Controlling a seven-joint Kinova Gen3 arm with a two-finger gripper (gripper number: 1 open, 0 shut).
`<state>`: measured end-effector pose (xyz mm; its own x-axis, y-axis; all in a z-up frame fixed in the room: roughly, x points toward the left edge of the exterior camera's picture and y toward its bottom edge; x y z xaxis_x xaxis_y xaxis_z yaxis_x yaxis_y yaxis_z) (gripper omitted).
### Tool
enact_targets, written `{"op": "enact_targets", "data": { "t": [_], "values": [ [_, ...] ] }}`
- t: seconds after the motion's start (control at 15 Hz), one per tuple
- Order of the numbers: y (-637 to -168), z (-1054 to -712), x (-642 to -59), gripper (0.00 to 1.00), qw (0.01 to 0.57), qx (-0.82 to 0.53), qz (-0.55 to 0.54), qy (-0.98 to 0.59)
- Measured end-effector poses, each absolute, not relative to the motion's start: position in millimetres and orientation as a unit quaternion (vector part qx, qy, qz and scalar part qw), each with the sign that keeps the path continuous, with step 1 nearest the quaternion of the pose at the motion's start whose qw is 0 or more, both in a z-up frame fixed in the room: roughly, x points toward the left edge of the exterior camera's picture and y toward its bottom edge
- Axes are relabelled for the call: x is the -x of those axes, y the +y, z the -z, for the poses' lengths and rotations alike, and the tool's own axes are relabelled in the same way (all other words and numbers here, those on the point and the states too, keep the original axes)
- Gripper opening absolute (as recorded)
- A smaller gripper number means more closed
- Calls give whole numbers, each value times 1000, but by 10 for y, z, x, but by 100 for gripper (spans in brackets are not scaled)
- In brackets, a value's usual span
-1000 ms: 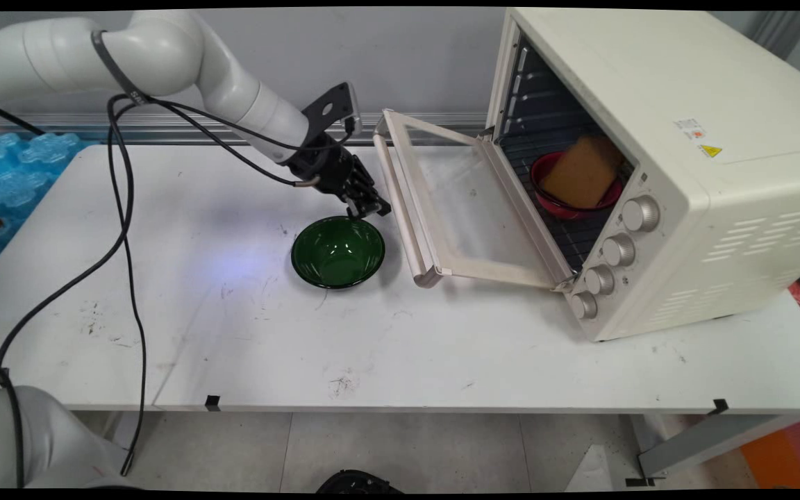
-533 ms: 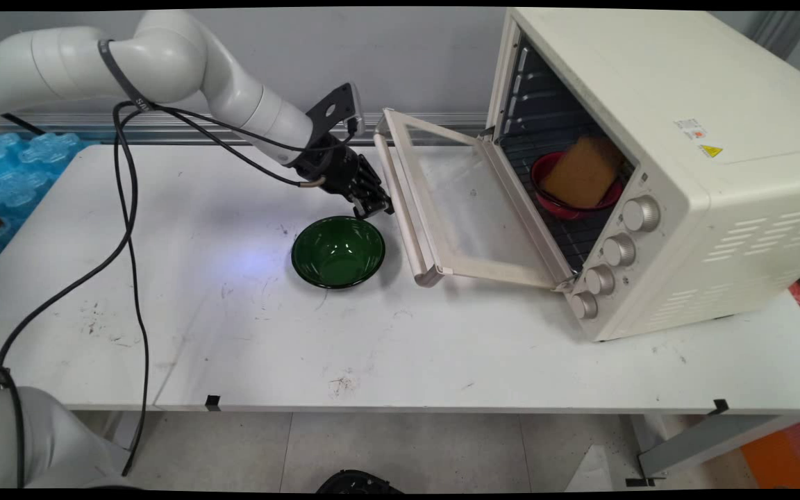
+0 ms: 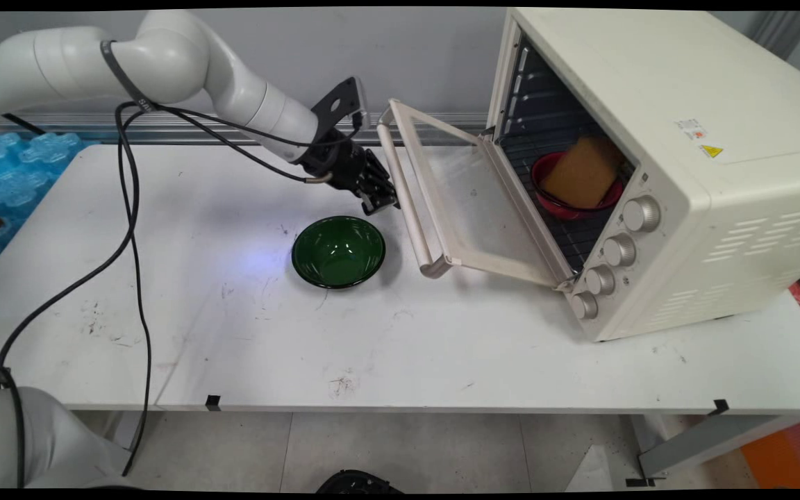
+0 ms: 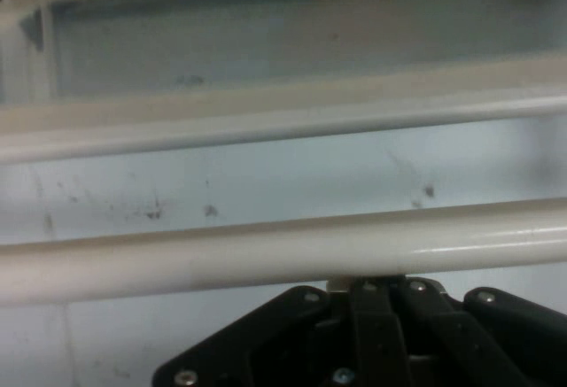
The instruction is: Close the oven
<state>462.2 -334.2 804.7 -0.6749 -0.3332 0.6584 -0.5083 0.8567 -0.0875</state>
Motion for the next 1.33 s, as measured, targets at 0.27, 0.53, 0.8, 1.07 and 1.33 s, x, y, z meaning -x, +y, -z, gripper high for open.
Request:
{"op": "enact_targets", "data": {
  "t": [0.27,0.53,0.8,1.07,1.33],
  "values": [
    [-3389,-8159,-4548,0,339,-230,-140,-901],
    [-3479,-8277,-4432,0,345,-224,-146,-900],
    [-3558,-8373,-4333,0,345,-219,-149,-900],
    [-3662,-8504,-4221,0,345,-212,-156,-901],
    [-3739,-8621,-4161,0,342,-208,-163,-902]
  ]
}}
